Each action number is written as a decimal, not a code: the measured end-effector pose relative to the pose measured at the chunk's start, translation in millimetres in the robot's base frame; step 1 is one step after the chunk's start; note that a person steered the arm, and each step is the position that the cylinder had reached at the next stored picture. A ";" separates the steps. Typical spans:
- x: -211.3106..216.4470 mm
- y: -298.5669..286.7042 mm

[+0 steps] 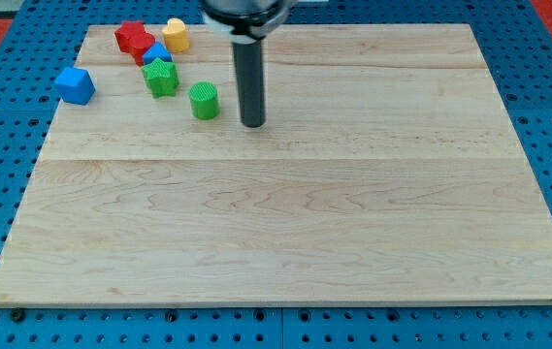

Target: Move the green circle to the bottom right of the green star

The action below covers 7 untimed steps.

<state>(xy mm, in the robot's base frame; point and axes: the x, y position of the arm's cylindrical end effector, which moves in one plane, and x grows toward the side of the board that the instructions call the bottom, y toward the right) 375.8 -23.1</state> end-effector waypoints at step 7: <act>9.9 22.9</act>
